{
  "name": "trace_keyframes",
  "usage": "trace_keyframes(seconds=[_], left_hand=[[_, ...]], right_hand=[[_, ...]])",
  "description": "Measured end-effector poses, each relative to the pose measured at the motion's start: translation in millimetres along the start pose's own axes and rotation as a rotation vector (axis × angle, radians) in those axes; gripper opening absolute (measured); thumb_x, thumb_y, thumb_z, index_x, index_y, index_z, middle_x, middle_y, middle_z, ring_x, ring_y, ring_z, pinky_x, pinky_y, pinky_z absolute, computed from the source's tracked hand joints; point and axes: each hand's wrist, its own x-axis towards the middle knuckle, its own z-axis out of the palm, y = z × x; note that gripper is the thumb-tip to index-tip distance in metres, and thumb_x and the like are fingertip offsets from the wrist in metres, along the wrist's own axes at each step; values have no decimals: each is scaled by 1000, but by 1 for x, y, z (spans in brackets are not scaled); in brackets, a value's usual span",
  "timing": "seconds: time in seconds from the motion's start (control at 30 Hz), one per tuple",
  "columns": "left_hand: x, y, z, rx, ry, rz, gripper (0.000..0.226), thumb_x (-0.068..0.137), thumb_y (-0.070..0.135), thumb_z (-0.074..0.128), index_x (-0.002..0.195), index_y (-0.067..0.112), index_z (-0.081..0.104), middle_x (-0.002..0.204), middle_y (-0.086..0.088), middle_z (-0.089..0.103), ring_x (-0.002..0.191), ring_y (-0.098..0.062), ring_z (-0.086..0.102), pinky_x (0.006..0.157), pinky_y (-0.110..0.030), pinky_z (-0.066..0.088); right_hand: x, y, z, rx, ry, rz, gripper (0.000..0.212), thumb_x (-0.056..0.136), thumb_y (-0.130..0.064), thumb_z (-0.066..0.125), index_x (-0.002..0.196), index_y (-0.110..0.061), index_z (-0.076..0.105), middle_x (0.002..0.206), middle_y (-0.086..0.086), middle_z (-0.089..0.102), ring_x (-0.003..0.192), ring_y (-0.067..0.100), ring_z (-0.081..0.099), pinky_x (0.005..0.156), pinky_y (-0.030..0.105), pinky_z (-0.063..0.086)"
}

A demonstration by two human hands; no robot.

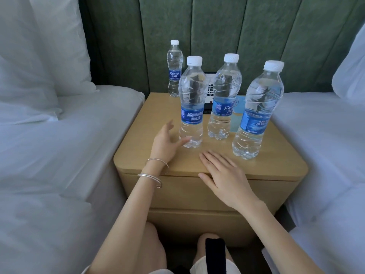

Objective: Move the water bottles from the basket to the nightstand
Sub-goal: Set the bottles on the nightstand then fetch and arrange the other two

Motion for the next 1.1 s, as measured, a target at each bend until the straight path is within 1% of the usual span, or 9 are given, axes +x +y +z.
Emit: trace_keyframes(seconds=[0.3,0.4,0.5,0.63,0.77,0.87,0.93,1.03,1.1], left_hand=[[-23,25,33,146,155,66,75,81,35,70,140,8,32,136,-8,44,122,-25,47,92,-34,41],[-11,33,38,213,173,8,70,84,36,67,137,7,32,135,-9,43,118,-30,49,86,-39,41],[8,31,32,269,101,-22,64,86,39,64,134,9,35,135,-9,46,116,-31,51,84,-38,41],[35,24,22,361,55,-74,54,89,39,59,127,8,37,129,-10,49,110,-34,53,82,-39,41],[66,11,15,428,75,-155,58,94,41,50,137,8,29,137,-10,43,115,-35,50,85,-41,41],[85,-3,7,404,32,-200,68,97,41,43,149,13,10,148,-9,33,122,-35,46,92,-42,40],[91,-10,0,417,-4,-212,69,98,35,42,149,10,3,151,-12,28,124,-35,45,95,-43,39],[83,-20,-5,467,-63,-156,76,94,28,48,149,9,0,153,-13,22,130,-34,38,101,-40,36],[75,-27,-7,513,-99,-78,79,92,30,53,150,13,2,156,-10,9,138,-31,28,106,-37,30]], right_hand=[[5,7,-8,69,-18,2,65,92,-53,23,134,-9,49,138,4,50,130,18,44,108,32,23],[12,16,-18,94,-2,-29,73,91,-59,14,145,-13,30,152,0,28,141,12,21,112,24,5],[22,20,-22,136,-75,-39,65,96,-54,22,149,-18,14,156,-9,6,135,-2,-7,104,16,-11],[47,16,-2,203,-127,-77,103,75,-76,-13,148,-13,23,157,-1,10,143,9,3,109,22,-9],[62,15,0,153,-139,-76,95,75,-76,-3,150,-20,12,158,-7,3,142,6,-2,110,21,-10],[62,13,-8,182,-145,-47,80,82,-67,7,150,-25,5,156,-14,-2,131,-7,-14,99,12,-22],[61,12,-9,181,-156,-50,84,77,-69,1,150,-27,4,156,-16,-5,124,-11,-20,92,8,-28],[61,11,-10,165,-174,-58,93,69,-73,-8,150,-27,3,155,-16,-8,121,-11,-26,89,7,-29],[61,8,-16,163,-207,-52,87,75,-70,-1,150,-27,2,155,-17,-9,116,-11,-30,80,4,-31]])
